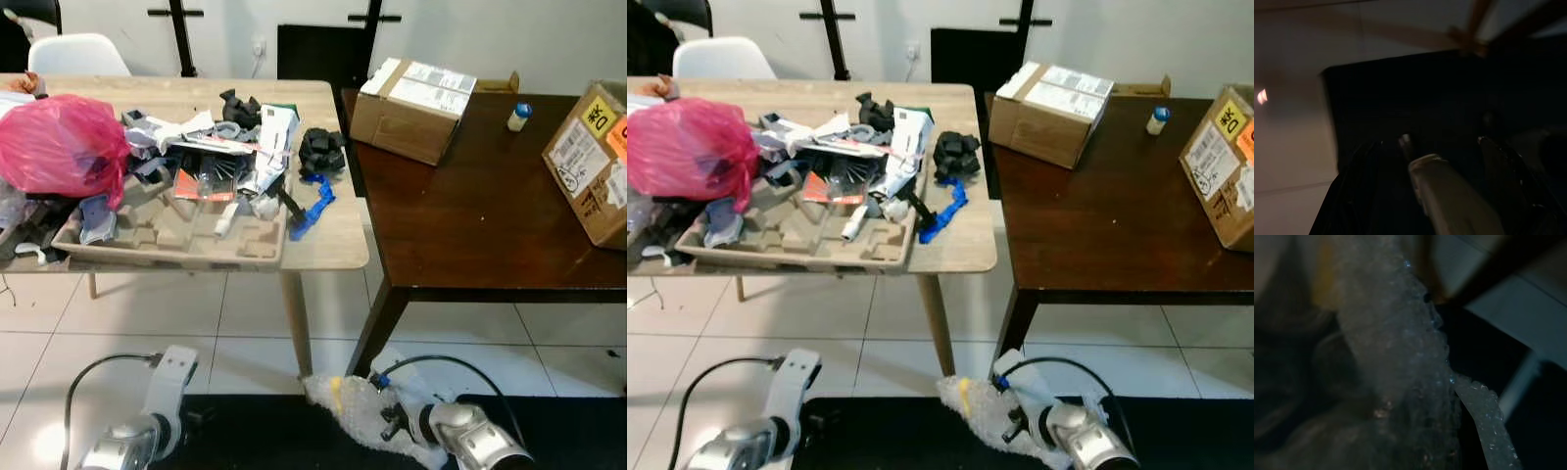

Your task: Picking trash to rubbish bin

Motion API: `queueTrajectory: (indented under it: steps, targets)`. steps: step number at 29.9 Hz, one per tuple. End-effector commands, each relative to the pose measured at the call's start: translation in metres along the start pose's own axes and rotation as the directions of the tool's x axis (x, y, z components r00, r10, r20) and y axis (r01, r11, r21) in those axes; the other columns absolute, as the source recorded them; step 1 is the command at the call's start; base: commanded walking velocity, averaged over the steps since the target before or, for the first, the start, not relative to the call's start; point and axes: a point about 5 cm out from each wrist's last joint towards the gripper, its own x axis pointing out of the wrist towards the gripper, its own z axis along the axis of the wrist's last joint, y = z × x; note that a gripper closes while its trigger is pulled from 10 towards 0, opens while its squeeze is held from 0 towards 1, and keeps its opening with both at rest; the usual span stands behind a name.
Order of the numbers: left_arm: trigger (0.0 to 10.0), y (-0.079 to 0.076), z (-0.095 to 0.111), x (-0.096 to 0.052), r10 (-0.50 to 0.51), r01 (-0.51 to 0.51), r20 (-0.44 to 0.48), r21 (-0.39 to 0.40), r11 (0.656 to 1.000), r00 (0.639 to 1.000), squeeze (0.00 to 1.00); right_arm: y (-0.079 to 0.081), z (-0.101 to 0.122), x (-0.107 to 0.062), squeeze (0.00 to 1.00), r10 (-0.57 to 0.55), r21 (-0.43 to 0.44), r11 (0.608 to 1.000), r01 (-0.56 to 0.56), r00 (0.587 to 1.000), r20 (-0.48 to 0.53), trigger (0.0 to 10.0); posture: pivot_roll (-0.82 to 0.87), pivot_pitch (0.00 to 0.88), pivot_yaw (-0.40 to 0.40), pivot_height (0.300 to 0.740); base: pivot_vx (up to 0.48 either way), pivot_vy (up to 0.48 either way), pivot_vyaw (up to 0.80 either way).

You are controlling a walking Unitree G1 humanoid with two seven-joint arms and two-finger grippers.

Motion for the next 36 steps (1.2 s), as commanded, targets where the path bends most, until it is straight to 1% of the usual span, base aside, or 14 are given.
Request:
queueTrajectory:
  steps: [1, 2, 3, 4, 5, 7, 8, 9, 11, 12, 14, 16, 20, 36]
  targets:
    - [10.0, 0.003, -0.009, 0.000, 0.049, -0.050, -0.020, -0.032, 0.998, 0.999, 0.00, -0.004, -0.010, 0.000, 0.00, -0.067, 0.063, 0.996, 0.067, 0.998, -0.005, 0.0, -0.03, 0.114, 0.009, 0.740, 0.000, 0.000, 0.00]
    - [10.0, 0.000, -0.012, 0.002, 0.059, -0.060, -0.030, -0.020, 0.998, 0.998, 0.00, -0.005, -0.014, 0.000, 0.00, -0.126, 0.114, 0.986, 0.125, 0.992, -0.003, 0.0, -0.03, 0.108, 0.014, 0.740, 0.000, 0.000, 0.00]
    - [10.0, 0.000, -0.012, 0.002, 0.059, -0.060, -0.030, -0.020, 0.998, 0.998, 0.00, -0.005, -0.014, 0.000, 0.00, -0.126, 0.114, 0.986, 0.125, 0.992, -0.003, 0.0, -0.03, 0.108, 0.014, 0.740, 0.000, 0.000, 0.00]
    - [10.0, -0.004, -0.013, 0.004, 0.048, -0.048, -0.034, -0.014, 0.999, 0.998, 0.00, -0.005, -0.019, 0.001, 0.00, -0.170, 0.158, 0.973, 0.169, 0.985, -0.010, 0.0, -0.03, 0.104, 0.017, 0.740, 0.000, 0.000, 0.00]
    - [10.0, -0.008, -0.012, 0.006, 0.040, -0.041, -0.025, -0.015, 0.999, 0.999, 0.00, -0.005, -0.022, 0.002, 0.00, -0.212, 0.175, 0.962, 0.212, 0.977, -0.019, 0.2, -0.03, 0.099, 0.016, 0.740, 0.000, 0.000, 0.00]
    - [10.0, -0.008, -0.012, 0.006, 0.040, -0.041, -0.025, -0.015, 0.999, 0.999, 0.00, -0.005, -0.022, 0.002, 0.00, -0.212, 0.175, 0.962, 0.212, 0.977, -0.019, 0.2, -0.03, 0.099, 0.016, 0.740, 0.000, 0.000, 0.00]
    - [10.0, -0.011, -0.011, 0.009, 0.039, -0.039, -0.022, -0.001, 0.999, 0.999, 0.00, -0.003, -0.024, 0.003, 0.00, -0.233, 0.214, 0.949, 0.231, 0.972, -0.016, 10.0, -0.03, 0.097, 0.015, 0.740, 0.000, 0.000, 0.00]
    - [10.0, -0.014, -0.010, 0.012, 0.030, -0.030, -0.021, 0.013, 0.999, 0.999, 0.00, 0.001, -0.029, 0.004, 0.00, -0.226, 0.263, 0.937, 0.229, 0.973, -0.042, 10.0, -0.03, 0.091, 0.013, 0.740, 0.000, 0.000, 0.00]
    - [10.0, -0.014, -0.010, 0.012, 0.030, -0.030, -0.021, 0.013, 0.999, 0.999, 0.00, 0.001, -0.029, 0.004, 0.00, -0.226, 0.263, 0.937, 0.229, 0.973, -0.042, 10.0, -0.03, 0.091, 0.013, 0.740, 0.000, 0.000, 0.00]
    - [10.0, -0.017, -0.010, 0.014, 0.018, -0.018, -0.022, 0.026, 1.000, 1.000, 0.00, 0.003, -0.032, 0.005, 0.00, -0.226, 0.297, 0.926, 0.232, 0.973, -0.056, 10.0, -0.03, 0.091, 0.014, 0.740, 0.000, 0.000, 0.00]
    - [10.0, -0.018, -0.010, 0.015, 0.016, -0.015, -0.022, 0.028, 0.999, 1.000, 0.00, 0.006, -0.034, 0.006, 0.00, -0.226, 0.309, 0.921, 0.236, 0.972, -0.068, 10.0, -0.03, 0.088, 0.017, 0.740, 0.000, 0.000, 0.00]
    - [10.0, -0.020, -0.008, 0.017, 0.024, -0.024, -0.002, -0.030, 0.999, 1.000, 0.00, 0.008, -0.037, 0.006, 0.00, -0.236, 0.298, 0.922, 0.248, 0.969, -0.078, 10.0, -0.04, 0.089, 0.025, 0.740, 0.000, 0.000, 0.00]
    - [10.0, -0.023, -0.004, 0.019, 0.034, -0.032, 0.025, -0.078, 0.996, 0.999, 0.00, 0.007, -0.037, 0.007, 0.00, -0.258, 0.295, 0.918, 0.267, 0.964, -0.070, 10.0, -0.05, 0.095, 0.029, 0.740, 0.000, -0.081, 0.00]
    - [10.0, -0.034, -0.003, 0.025, 0.027, -0.021, 0.040, -0.156, 0.987, 0.999, 0.00, 0.005, -0.035, 0.007, 0.00, -0.267, 0.291, 0.918, 0.271, 0.962, -0.054, 10.0, -0.06, 0.139, 0.012, 0.740, 0.000, -0.437, 0.00]
